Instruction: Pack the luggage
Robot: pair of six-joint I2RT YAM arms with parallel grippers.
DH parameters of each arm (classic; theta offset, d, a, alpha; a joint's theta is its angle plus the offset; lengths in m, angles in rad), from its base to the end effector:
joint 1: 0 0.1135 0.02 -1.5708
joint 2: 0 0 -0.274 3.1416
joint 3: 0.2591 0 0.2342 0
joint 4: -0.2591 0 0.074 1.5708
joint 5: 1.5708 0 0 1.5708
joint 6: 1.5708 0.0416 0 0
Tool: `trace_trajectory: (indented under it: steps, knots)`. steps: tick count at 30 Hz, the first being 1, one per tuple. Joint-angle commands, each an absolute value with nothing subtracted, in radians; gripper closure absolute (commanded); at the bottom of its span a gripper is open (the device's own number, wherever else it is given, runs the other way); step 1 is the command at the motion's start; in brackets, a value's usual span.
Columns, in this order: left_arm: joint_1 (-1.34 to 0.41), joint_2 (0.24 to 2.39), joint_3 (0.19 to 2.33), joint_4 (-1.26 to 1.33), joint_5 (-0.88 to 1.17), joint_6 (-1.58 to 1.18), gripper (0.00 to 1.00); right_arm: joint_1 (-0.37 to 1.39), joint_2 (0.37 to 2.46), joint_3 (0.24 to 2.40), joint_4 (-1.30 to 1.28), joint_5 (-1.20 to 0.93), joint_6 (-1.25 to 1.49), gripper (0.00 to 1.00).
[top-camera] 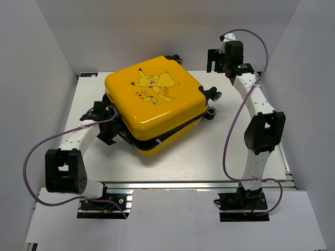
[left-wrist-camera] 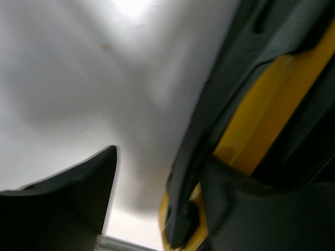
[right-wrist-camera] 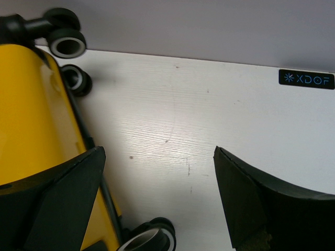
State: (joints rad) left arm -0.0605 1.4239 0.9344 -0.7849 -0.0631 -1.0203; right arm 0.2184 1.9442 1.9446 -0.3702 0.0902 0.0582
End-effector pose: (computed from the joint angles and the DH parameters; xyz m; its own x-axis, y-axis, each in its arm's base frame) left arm 0.2414 -0.0120 0.2206 -0.5352 -0.8197 -0.2042 -0.7917 0.5710 -0.2174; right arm 0.4440 0.0947 0.3870 -0.3600 -0.0206 -0.9327 -0.1130 0.9934 0.0217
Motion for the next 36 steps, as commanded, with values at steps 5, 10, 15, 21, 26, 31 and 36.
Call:
trace_trajectory:
  steps: [5, 10, 15, 21, 26, 31, 36]
  knots:
    - [-0.077, 1.793, 0.996, -0.275, 0.162, -0.864, 0.64, 0.143, 2.146, 2.063, -0.481, -0.156, 0.005, 0.11]
    - [-0.098, 2.055, 1.326, -0.351, 0.204, -0.715, 1.0, 0.146, 2.01, 1.79, -0.385, -0.235, -0.029, 0.11]
    - [-0.077, 2.128, 1.494, -0.348, 0.207, -0.623, 1.0, 0.143, 1.777, 1.444, -0.218, -0.328, -0.102, 0.11]
    - [-0.067, 2.163, 1.604, -0.339, 0.186, -0.502, 1.0, 0.195, 1.631, 1.22, -0.184, -0.672, -0.185, 0.11]
    - [-0.067, 2.152, 1.654, -0.376, 0.232, -0.405, 1.0, 0.239, 1.473, 0.978, 0.055, -0.572, -0.042, 0.11]
    - [-0.067, 2.097, 1.56, -0.368, 0.256, -0.345, 1.0, 0.244, 1.508, 1.038, 0.231, -0.524, 0.057, 0.11]
    - [-0.077, 2.065, 1.499, -0.342, 0.288, -0.33, 1.0, 0.299, 1.626, 1.265, 0.383, -0.699, 0.127, 0.11]
